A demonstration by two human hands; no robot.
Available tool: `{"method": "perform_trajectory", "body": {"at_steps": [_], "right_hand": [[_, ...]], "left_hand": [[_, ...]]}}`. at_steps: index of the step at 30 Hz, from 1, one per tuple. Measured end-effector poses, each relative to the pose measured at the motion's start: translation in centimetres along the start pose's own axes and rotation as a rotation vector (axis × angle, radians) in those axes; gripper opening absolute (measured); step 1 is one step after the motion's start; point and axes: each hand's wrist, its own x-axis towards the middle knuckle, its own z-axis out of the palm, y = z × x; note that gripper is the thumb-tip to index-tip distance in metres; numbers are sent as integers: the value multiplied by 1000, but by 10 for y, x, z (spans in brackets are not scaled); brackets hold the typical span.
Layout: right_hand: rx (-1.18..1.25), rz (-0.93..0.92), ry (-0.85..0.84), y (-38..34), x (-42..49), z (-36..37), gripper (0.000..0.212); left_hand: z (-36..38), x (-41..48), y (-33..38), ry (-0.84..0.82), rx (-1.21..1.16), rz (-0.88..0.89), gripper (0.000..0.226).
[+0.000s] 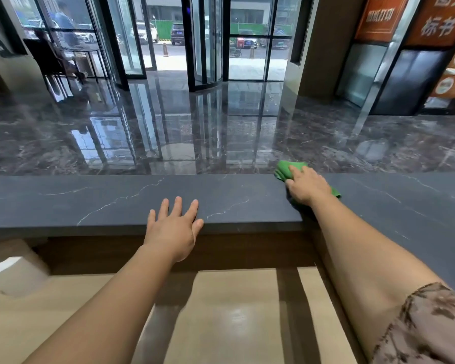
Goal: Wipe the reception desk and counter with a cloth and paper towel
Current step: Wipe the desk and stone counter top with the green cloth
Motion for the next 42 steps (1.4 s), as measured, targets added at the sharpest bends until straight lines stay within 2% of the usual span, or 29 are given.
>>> {"method": "perform_trajectory", "body": {"at_steps": [4, 6, 10, 14, 16, 18, 22, 26, 28, 32, 34, 38, 42], "right_hand": [[-6, 158, 22, -18, -15, 3, 56], [-5, 63, 24, -56, -31, 9, 57], [-18, -283, 12, -132, -72, 21, 54], [-10, -401, -40, -122, -80, 13, 54], [4, -340, -39, -87, -72, 7, 54], [16, -191, -15, -41, -64, 3, 54], [9, 134, 19, 45, -58, -4, 56], [18, 338, 20, 53, -67, -2, 57], [28, 306, 0, 35, -72, -2, 58], [-18, -62, -24, 10, -81, 1, 55], [-13, -123, -53, 23, -72, -1, 55], [-13, -16, -70, 65, -44, -4, 56], [20, 120, -65, 96, -15, -8, 57]], "left_hand": [[-4, 2, 4, -32, -1, -8, 56], [-6, 2, 5, -39, -11, -16, 56], [-3, 1, 5, -25, -23, -20, 56], [-2, 1, 4, -1, -20, -8, 56], [-6, 2, 6, 0, -25, -15, 56], [-10, 4, 14, 9, -14, 21, 56], [-14, 1, 52, 35, -8, 234, 55], [-8, -1, 93, 27, -4, 407, 56], [-6, 3, 113, 43, 7, 465, 56], [-5, 6, 162, 86, 22, 536, 56], [-7, 8, 176, 100, 54, 522, 53], [-17, 11, 189, 48, 145, 499, 42], [-22, 17, 195, -12, 119, 458, 35]]}}
